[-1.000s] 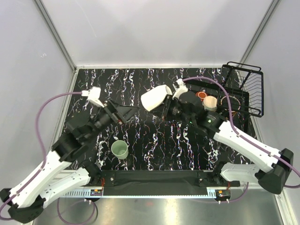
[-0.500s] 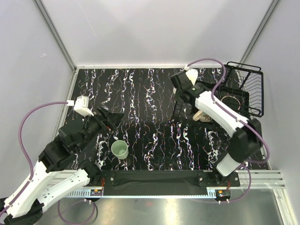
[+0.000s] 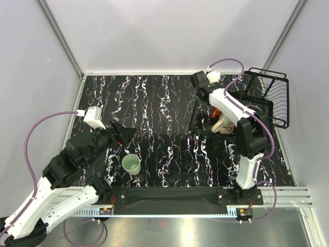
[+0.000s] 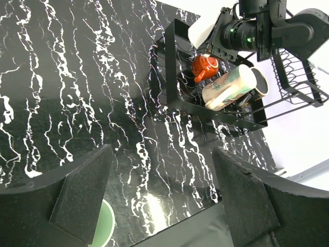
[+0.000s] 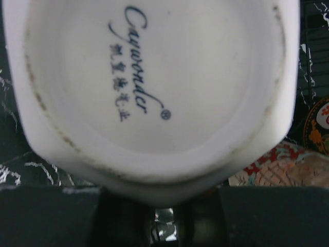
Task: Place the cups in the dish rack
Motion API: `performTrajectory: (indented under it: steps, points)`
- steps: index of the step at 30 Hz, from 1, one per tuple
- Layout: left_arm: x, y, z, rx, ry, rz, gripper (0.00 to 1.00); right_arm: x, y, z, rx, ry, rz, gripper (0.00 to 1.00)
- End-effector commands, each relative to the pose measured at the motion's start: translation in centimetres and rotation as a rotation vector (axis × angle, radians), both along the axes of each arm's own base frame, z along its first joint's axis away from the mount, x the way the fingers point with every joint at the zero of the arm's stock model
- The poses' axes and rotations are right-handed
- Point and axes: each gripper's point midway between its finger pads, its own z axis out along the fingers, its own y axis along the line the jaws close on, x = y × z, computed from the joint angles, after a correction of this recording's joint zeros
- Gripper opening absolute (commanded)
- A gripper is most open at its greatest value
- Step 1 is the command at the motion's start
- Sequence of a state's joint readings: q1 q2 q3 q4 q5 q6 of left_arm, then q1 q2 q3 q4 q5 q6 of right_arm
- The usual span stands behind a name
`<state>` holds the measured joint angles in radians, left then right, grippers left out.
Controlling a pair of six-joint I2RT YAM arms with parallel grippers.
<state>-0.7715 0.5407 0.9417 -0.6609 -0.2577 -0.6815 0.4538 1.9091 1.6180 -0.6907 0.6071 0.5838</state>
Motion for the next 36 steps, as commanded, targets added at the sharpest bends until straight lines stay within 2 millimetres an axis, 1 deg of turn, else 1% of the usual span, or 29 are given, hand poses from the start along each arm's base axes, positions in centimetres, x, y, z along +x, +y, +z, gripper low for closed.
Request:
performTrajectory:
  steps: [1,3,4,6,8,12,13,14,16,17,19,20,22,23,28,32,33,35,36]
  points:
    - [0.0,-0.2,0.0,0.052,-0.029,-0.036,0.84,3.8,-0.6,2.9,0.026,-0.183,-0.037,0.0]
    - [0.1,-0.2,-0.3,0.074,-0.026,-0.038,0.84,4.2,-0.7,1.9,0.025,-0.167,-0.037,0.0]
    - [0.1,-0.1,-0.4,0.085,-0.027,-0.041,0.84,4.7,-0.5,1.8,0.029,-0.177,-0.03,0.0]
    - [0.1,-0.3,-0.6,0.091,-0.024,-0.048,0.84,5.2,-0.7,1.0,0.025,-0.169,-0.037,0.0]
    - [0.0,-0.9,-0.9,0.089,-0.018,-0.075,0.84,5.5,-1.1,0.3,0.018,-0.158,-0.057,0.0]
    - [-0.4,-2.7,-1.4,0.055,0.004,-0.152,0.84,5.9,-1.0,-1.2,0.024,-0.151,-0.062,0.0]
    - [-0.2,-3.0,-1.5,0.053,0.009,-0.159,0.84,5.9,-1.1,-1.4,0.023,-0.149,-0.065,0.0]
    - [-0.2,-3.3,-1.5,0.054,0.013,-0.166,0.84,5.9,-1.1,-2.0,0.024,-0.139,-0.062,0.0]
    - [-0.1,-3.6,-1.5,0.045,0.02,-0.174,0.84,6.2,-0.9,-2.1,0.031,-0.159,-0.056,0.0]
    - [-0.1,-3.8,-1.6,0.044,0.023,-0.181,0.83,6.0,-0.9,-2.7,0.027,-0.151,-0.049,0.0]
    - [-0.2,-4.2,-1.7,0.03,0.027,-0.197,0.83,6.2,-1.0,-2.8,0.03,-0.165,-0.049,0.0]
    - [-0.2,-4.3,-1.7,0.025,0.027,-0.199,0.83,5.9,-1.2,-3.4,0.024,-0.154,-0.048,0.0]
    - [-0.3,-4.5,-1.9,0.025,0.03,-0.211,0.83,6.1,-1.2,-3.5,0.026,-0.169,-0.039,0.0]
    - [-0.3,-4.6,-2.1,0.03,0.033,-0.215,0.83,6.1,-1.4,-3.9,0.023,-0.161,-0.041,0.0]
    - [-0.4,-4.8,-2.4,0.057,0.037,-0.239,0.83,6.6,-1.8,-4.3,0.022,-0.167,-0.03,0.0]
    - [-0.8,-5.2,-3.1,0.052,0.056,-0.265,0.83,6.9,-1.7,-4.8,0.027,-0.158,-0.017,0.04]
    - [-1.3,-5.6,-3.6,0.048,0.072,-0.296,0.83,6.9,-1.8,-4.9,0.027,-0.157,-0.02,0.07]
    - [-1.6,-5.8,-4.1,0.051,0.087,-0.317,0.83,7.0,-1.9,-5.3,0.027,-0.149,-0.019,0.1]
    - [-1.7,-5.7,-4.5,0.055,0.098,-0.319,0.83,7.0,-1.9,-5.5,0.028,-0.144,-0.024,0.14]
